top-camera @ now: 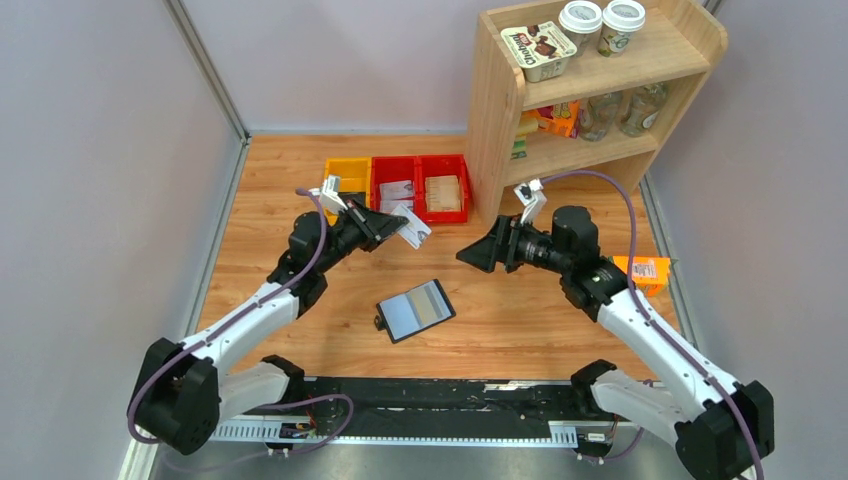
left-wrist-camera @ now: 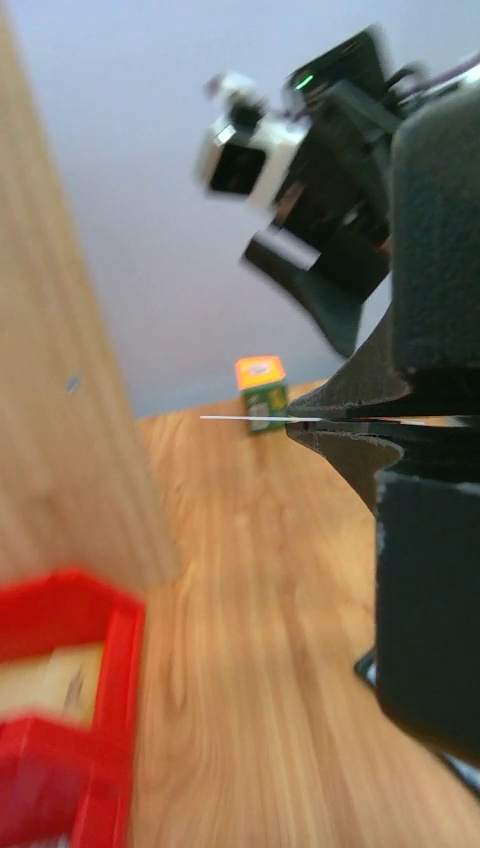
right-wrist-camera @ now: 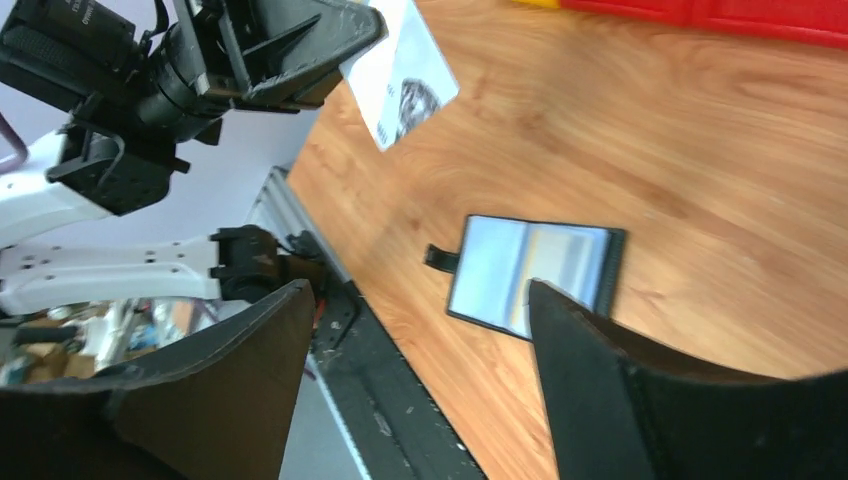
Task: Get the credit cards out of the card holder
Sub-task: Pick up the credit card from the card holder, then place the credit card in the storage box, then remove the credit card from the card holder.
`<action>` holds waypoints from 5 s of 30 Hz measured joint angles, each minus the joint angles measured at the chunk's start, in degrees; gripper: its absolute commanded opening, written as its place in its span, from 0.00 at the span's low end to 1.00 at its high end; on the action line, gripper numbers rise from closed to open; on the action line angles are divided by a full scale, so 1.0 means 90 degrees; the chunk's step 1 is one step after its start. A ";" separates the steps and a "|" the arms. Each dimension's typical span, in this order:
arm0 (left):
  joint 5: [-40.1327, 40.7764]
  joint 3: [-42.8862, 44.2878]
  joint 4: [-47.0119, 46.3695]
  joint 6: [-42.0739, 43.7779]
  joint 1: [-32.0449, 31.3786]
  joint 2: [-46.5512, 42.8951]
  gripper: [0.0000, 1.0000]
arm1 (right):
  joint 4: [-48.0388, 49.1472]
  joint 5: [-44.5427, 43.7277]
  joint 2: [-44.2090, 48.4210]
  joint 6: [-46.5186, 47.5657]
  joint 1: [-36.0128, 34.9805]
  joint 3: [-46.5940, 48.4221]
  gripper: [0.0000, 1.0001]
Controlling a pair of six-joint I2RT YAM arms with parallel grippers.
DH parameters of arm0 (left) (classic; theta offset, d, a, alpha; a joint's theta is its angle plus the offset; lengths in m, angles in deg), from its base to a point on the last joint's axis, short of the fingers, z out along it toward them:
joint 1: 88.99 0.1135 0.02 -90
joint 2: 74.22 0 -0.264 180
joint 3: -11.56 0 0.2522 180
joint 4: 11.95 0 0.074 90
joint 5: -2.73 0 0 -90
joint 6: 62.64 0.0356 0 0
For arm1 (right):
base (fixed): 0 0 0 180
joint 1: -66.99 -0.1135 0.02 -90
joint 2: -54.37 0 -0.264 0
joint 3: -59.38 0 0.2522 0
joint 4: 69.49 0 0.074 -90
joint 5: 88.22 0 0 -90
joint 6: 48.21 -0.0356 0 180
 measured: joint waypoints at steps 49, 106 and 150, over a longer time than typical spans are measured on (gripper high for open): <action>0.4359 0.4274 0.2375 0.2640 0.0199 0.5554 0.40 | -0.2285 -0.2120 0.1654 0.2103 0.0165 0.0114 1.00; 0.3653 0.0270 0.5729 0.1547 -0.2963 0.0882 0.61 | -0.2412 -0.3373 -0.4051 0.0746 -0.2628 0.1647 0.51; 0.3480 0.0097 0.5440 0.1175 -0.2963 0.1277 0.45 | -0.2220 -0.3466 -0.4408 0.0610 -0.2647 0.1647 0.51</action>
